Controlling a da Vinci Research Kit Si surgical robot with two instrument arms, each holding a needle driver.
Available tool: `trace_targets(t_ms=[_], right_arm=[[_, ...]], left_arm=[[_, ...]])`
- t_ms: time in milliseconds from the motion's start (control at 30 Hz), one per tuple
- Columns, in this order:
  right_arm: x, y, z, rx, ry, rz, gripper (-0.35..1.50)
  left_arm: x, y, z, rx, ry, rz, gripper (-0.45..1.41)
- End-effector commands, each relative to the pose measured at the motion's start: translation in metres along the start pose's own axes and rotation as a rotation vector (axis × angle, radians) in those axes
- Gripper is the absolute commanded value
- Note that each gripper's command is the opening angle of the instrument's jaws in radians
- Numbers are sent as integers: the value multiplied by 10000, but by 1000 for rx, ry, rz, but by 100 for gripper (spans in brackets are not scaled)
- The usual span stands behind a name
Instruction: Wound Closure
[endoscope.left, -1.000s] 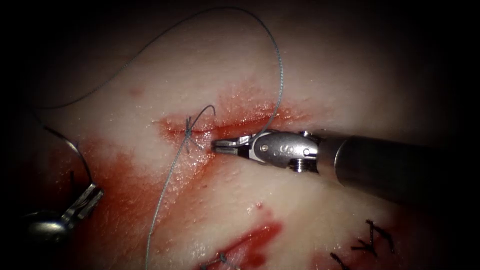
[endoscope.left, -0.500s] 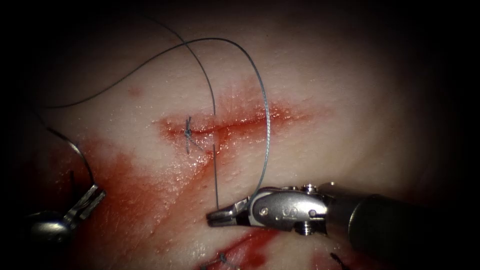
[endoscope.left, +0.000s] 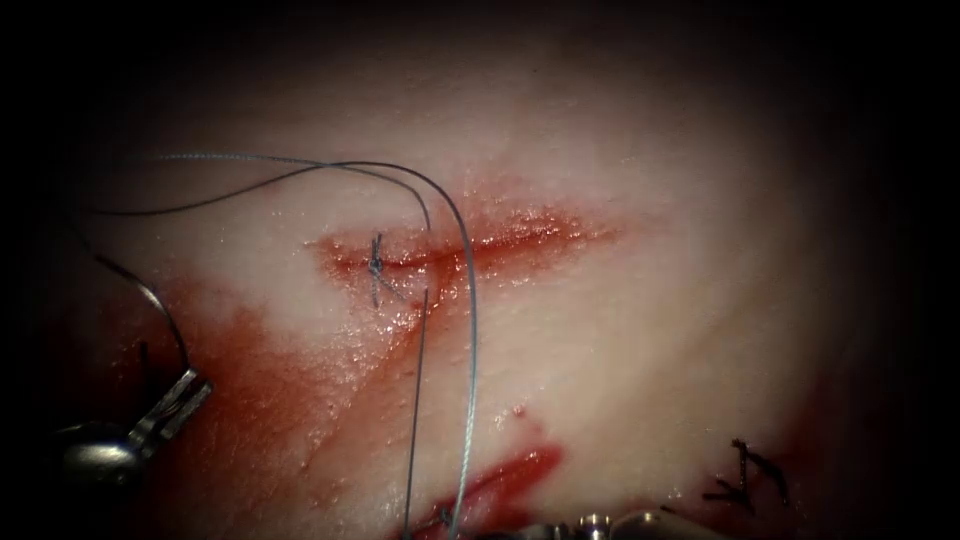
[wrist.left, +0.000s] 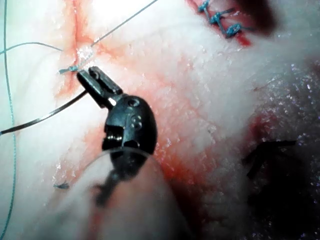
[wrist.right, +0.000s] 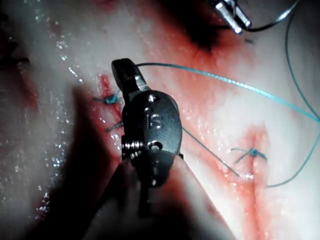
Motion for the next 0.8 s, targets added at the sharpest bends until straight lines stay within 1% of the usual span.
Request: trace_targets(t_ms=[33, 200, 233, 300, 333, 367, 400, 433, 467, 567, 600, 633, 667, 800], right_arm=[[8, 3, 13, 18, -1, -6, -35], [16, -1, 18, 62, -1, -10, -35], [15, 6, 15, 61, 25, 21, 4], [11, 17, 8, 3, 38, 33, 104], [4, 32, -7, -118, 29, 53, 145], [0, 40, -15, -173, 29, 50, 148], [0, 40, -15, -173, 29, 50, 148], [-6, 49, -26, -213, 40, 40, 148], [-11, 54, -33, -231, 43, 34, 148], [-28, 70, -59, -310, 17, 22, 148], [-37, 78, -74, -351, 35, 8, 148], [-37, 78, -74, -351, 35, 8, 148], [-42, 83, -84, -379, 46, 2, 148], [-57, 93, -115, -436, 61, 4, 148]], left_arm=[[-3, 1, 8, 1, 2, 1, -45], [-4, 1, 8, 1, 2, 1, -45], [-4, 1, 7, 1, 2, 1, -45], [-4, 1, 7, 1, 3, 1, -45], [-5, 1, 8, 1, 4, 2, -45], [-6, 1, 8, 1, 4, 2, -45], [-6, 1, 8, 1, 4, 2, -45], [-7, 2, 8, 3, 3, 3, -45], [-8, 2, 8, 0, 1, -2, -45], [-10, 3, 7, -3, -2, 0, -45], [-12, 3, 7, -4, -5, 0, -45], [-12, 3, 7, -4, -5, 0, -45], [-12, 3, 7, -4, -5, 0, -45], [-13, 2, 6, -4, -6, 0, -45]])
